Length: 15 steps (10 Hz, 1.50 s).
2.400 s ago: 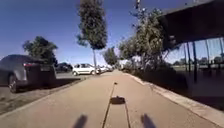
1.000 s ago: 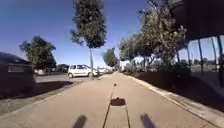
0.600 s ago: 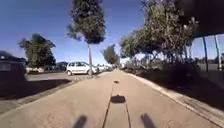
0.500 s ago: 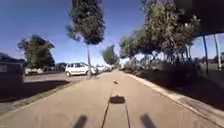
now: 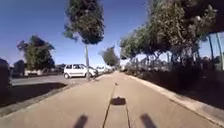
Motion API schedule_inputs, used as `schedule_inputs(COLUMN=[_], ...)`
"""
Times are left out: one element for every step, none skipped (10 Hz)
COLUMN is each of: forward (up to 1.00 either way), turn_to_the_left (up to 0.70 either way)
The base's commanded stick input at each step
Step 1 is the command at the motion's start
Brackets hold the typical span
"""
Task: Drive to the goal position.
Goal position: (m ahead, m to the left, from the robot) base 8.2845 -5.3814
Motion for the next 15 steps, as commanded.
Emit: schedule_inputs(forward=[1.00, 1.00, 1.00, 1.00, 1.00, 1.00, 1.00, 1.00, 1.00, 1.00, 1.00, 1.00, 1.00, 1.00, 1.00], turn_to_the_left=[0.00, 0.00, 0.00, 0.00, 0.00, 0.00, 0.00, 0.00, 0.00, 0.00, 0.00, 0.00, 0.00, 0.00, 0.00])
